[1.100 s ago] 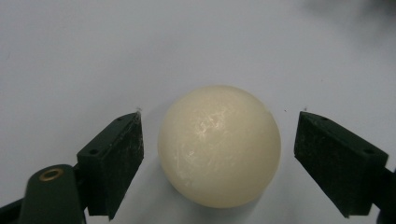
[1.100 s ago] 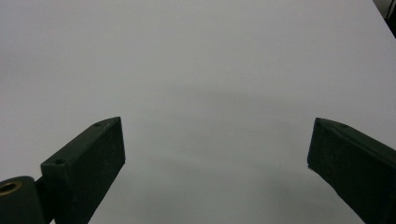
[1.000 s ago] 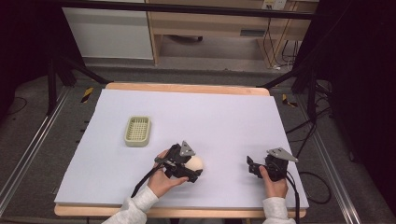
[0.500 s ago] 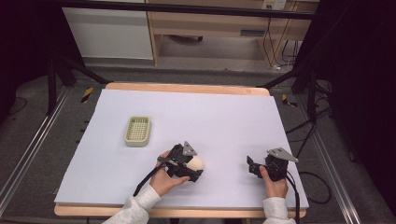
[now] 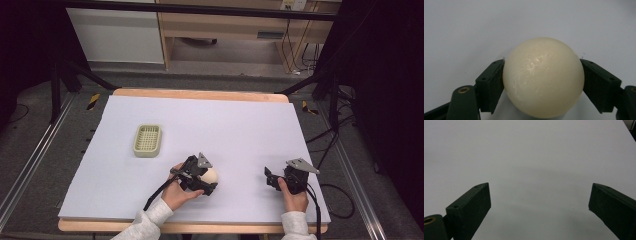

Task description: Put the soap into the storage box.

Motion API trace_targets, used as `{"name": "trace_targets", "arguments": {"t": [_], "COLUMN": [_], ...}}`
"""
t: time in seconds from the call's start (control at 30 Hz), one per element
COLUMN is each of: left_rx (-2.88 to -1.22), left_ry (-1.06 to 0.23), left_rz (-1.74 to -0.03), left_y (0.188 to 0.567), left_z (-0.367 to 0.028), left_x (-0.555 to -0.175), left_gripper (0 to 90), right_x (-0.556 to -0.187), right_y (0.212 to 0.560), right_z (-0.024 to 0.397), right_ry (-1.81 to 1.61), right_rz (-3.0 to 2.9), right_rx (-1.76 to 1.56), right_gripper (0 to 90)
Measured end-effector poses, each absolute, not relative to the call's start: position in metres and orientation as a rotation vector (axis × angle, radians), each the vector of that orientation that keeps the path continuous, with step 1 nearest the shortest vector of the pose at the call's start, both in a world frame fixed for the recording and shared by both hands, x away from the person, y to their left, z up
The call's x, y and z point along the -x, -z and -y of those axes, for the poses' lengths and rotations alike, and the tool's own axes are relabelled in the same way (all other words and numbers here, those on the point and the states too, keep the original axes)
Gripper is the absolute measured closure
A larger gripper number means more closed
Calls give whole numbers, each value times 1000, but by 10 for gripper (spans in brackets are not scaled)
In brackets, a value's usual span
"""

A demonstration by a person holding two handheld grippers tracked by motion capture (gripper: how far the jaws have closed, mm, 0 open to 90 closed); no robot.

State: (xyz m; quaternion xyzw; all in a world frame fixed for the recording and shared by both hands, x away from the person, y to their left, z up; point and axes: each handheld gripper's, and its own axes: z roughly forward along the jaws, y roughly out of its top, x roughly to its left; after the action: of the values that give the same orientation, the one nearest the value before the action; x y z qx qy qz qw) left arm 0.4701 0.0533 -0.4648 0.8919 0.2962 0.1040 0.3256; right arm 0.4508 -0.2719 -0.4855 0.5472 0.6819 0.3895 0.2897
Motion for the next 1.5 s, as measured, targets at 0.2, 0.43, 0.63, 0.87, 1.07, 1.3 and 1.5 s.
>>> {"name": "trace_targets", "arguments": {"t": [0.2, 0.43, 0.63, 0.87, 1.07, 1.3, 1.5], "left_rx": [-2347, -2345, -2349, -2361, -2359, -2345, -2336], "left_ry": [-284, -287, -289, -290, -286, -283, -289], "left_rz": [-784, -783, -785, -781, -779, -785, -793], "left_y": [466, 466, 465, 464, 462, 458, 454], "left_z": [-52, -52, -52, -53, -55, -60, -67], "left_x": [-470, -470, -469, -468, -467, -466, -466], "left_gripper": [234, 236, 237, 238, 238, 238, 238], "right_x": [-451, -451, -451, -451, -451, -451, -451], "right_y": [485, 486, 486, 485, 485, 485, 485], "right_z": [272, 272, 272, 272, 272, 272, 272], "right_ry": [-1040, -1041, -1041, -1042, -1043, -1041, -1041], "right_rz": [-1820, -1821, -1821, -1821, -1821, -1820, -1821], "right_rx": [-1462, -1461, -1460, -1464, -1463, -1460, -1458], "right_gripper": [45, 45, 45, 45, 45, 45, 45]}}
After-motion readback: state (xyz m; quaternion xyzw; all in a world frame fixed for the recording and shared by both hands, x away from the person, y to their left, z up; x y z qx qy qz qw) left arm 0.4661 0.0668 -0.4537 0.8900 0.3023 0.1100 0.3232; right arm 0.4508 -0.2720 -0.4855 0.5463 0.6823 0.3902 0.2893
